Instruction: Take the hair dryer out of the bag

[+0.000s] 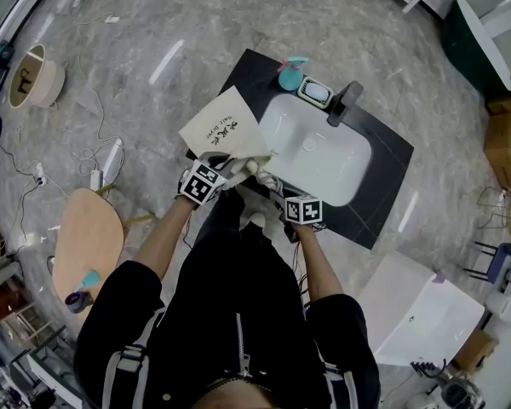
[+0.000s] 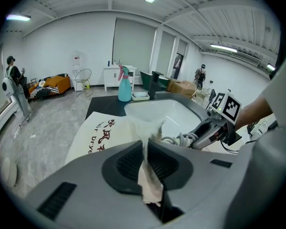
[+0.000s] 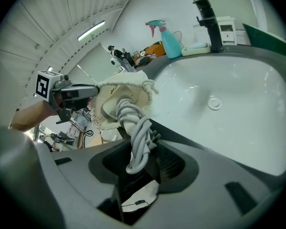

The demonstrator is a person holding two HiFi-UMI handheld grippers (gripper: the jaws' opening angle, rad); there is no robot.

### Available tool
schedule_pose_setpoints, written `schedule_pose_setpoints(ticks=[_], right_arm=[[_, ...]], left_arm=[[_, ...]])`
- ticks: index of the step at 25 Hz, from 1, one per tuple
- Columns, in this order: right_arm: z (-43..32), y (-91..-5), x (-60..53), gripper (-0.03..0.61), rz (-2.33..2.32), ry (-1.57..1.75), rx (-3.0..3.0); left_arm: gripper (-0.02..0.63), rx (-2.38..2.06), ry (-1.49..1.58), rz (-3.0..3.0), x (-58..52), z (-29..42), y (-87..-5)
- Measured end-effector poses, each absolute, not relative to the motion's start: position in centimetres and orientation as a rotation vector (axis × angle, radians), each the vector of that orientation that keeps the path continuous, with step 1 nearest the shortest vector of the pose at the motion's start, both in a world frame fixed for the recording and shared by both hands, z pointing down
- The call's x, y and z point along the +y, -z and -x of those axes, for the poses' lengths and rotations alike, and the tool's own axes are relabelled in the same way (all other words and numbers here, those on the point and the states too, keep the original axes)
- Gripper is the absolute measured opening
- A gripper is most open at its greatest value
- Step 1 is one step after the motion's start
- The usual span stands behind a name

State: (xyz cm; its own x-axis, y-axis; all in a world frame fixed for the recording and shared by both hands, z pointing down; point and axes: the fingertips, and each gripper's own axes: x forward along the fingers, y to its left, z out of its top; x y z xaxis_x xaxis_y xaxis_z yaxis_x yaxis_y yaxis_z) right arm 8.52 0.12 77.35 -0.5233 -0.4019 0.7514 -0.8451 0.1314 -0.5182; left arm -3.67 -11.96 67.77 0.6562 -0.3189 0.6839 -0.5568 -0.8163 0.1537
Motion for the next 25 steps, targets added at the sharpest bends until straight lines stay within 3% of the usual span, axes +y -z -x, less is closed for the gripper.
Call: schedule_pose_setpoints(ticks=[9,14,24,25], right_arm=[[-8.7,-77.5,0.1,0.191,-1.229,-1.322,-1.972],[-8.7,-76.5,0.2,0.247,-1.206,-1.326,-1.989],[-9.0,-72.1,-2.5,0.311,-1.207,-0.961,-2.089],[-8.7,-71.7,-2.7,0.346,-1.198,-0.936,-2.095]], left_arm=[[0.051,-0.679,-0.943,-2.521,-11.8,3.4,-67.8],[0.051,-0.679,-0.936,-2.525,-11.8,3.4,-67.9],[0.051,-0.675,-0.916,-2.525,-11.8,3.5,-67.9],[0.051,-0.675,-0.914,-2.524,-11.8,3.5,-67.9]])
